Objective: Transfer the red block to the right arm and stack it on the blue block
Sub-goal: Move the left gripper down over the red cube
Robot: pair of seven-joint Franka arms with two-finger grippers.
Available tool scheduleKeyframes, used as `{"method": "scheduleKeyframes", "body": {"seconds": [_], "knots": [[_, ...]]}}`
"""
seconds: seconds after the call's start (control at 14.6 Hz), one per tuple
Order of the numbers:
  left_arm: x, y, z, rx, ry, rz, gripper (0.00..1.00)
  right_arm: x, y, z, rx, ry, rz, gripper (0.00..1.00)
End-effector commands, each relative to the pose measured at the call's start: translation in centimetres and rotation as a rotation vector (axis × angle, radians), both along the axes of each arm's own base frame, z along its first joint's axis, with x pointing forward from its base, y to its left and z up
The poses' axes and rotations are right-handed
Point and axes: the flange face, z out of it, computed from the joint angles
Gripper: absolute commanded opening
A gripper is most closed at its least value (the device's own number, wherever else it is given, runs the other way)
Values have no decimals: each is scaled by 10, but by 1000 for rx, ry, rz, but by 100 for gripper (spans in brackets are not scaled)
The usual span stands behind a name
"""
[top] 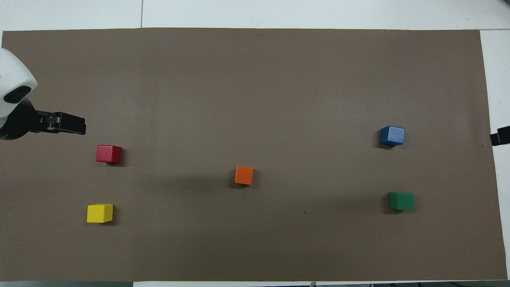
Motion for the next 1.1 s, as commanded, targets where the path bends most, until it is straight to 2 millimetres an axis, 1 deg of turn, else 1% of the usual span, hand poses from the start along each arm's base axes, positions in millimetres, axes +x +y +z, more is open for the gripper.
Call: {"method": "scheduleKeyframes", "body": {"seconds": [0.0, 0.07, 0.21, 0.34, 0.41, 0.48, 0.55, 0.62, 0.69, 0.75, 0.82, 0.89, 0.96, 1.03], "knots": [[1, -2, 1, -13, -7, 0, 100, -4, -4, 1, 1, 15, -3, 100], [1, -3, 2, -11, -9, -9, 100, -4, -3, 1, 0, 16, -2, 100], [2, 0, 3, -12, -13, 2, 100, -4, -2, 1, 1, 16, 0, 100], [0, 0, 2, -11, 0, 11, 100, -6, -4, 2, 0, 13, -2, 100], [-2, -1, 5, -12, -18, 29, 100, -6, -3, 2, 0, 13, 1, 100], [0, 4, 3, -14, -32, 59, 100, -6, -4, 2, 0, 13, 3, 100], [3, 13, -8, -14, -43, 69, 100, -6, -4, 3, -2, 11, 4, 100], [5, 22, -24, -14, -49, 85, 100, -5, -4, 2, -2, 8, 6, 100], [9, 26, -38, -15, -60, 87, 100, -5, -4, 3, -4, 5, 6, 100], [10, 29, -56, -14, -58, 71, 100, -5, -4, 3, -5, 0, 5, 100], [13, 39, -69, -10, -48, 48, 100, -5, -4, 3, -5, 0, 0, 100], [16, 44, -82, -10, -32, 25, 100, -5, -4, 3, -5, 3, -2, 100], [21, 45, -102, -11, -12, 18, 100, -5, -4, 0, -6, 8, 0, 100], [24, 47, -127, -14, 0, 20, 100, -6, -5, -3, -5, 12, -1, 100]]}}
